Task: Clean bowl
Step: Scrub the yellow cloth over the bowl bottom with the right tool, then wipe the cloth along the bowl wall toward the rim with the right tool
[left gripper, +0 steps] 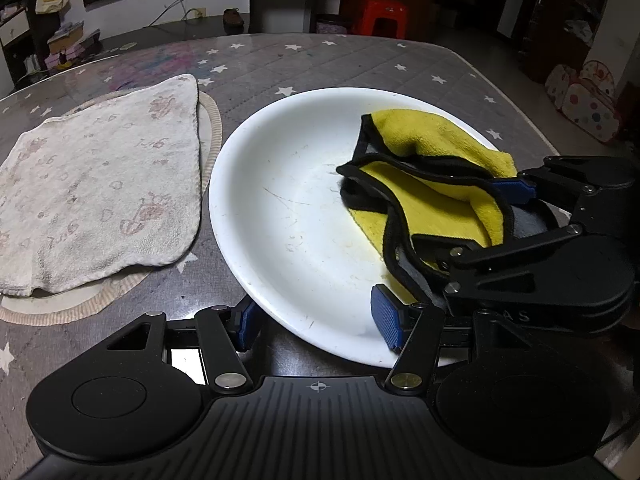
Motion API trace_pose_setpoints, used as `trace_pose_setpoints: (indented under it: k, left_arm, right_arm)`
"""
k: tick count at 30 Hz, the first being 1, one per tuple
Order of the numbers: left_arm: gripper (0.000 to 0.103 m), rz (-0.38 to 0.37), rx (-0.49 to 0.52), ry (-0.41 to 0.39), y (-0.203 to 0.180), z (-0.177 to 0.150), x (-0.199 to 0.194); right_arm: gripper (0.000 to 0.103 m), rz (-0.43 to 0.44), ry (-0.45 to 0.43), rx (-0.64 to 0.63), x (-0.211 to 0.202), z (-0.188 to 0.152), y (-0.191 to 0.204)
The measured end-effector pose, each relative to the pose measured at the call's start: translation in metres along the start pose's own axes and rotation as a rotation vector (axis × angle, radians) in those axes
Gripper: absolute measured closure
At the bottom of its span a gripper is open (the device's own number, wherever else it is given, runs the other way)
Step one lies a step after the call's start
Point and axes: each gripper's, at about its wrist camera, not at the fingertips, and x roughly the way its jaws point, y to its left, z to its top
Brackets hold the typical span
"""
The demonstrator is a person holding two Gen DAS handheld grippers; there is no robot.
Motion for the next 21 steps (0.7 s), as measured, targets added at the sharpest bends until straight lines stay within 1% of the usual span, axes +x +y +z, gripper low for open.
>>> trace_pose_setpoints:
  k: [4, 6, 8, 10, 11, 14, 16, 17, 21]
  left_arm:
    - [0.043, -0.007, 0.008, 0.006, 0.0, 0.001, 0.0]
    - [0.047, -0.003, 0.003, 0.006, 0.001, 0.002, 0.0]
    - [0.052, 0.002, -0.001, 0.004, 0.002, 0.003, 0.001]
    - [0.056, 0.009, -0.01, 0.001, 0.004, 0.004, 0.0]
    - [0.057, 0.006, -0.01, 0.002, 0.005, 0.004, 0.0]
    - [0.06, 0.002, -0.002, 0.003, 0.008, 0.005, 0.0]
    - [0.061, 0.01, 0.012, 0.002, 0.009, 0.006, 0.0]
    - [0.061, 0.012, 0.021, 0.003, 0.009, 0.007, 0.0]
    - [0.061, 0.03, 0.056, 0.007, 0.009, 0.01, -0.001]
  right_arm:
    - [0.037, 0.0, 0.016, -0.021, -0.001, 0.002, 0.001]
    - [0.04, 0.002, 0.021, -0.025, -0.001, 0.002, 0.001]
    - [0.042, 0.004, 0.02, -0.022, -0.001, 0.002, 0.0]
    - [0.043, 0.005, 0.016, -0.018, -0.002, 0.001, -0.001]
    - [0.047, 0.002, 0.011, -0.013, -0.002, 0.0, -0.002]
    - [0.048, -0.002, 0.001, 0.0, 0.0, 0.0, -0.004]
    - [0.049, -0.003, -0.003, 0.008, 0.001, 0.001, -0.006]
    - [0.051, -0.005, -0.007, 0.011, 0.001, 0.001, -0.006]
    - [0.054, -0.011, -0.022, 0.024, 0.003, 0.001, -0.008]
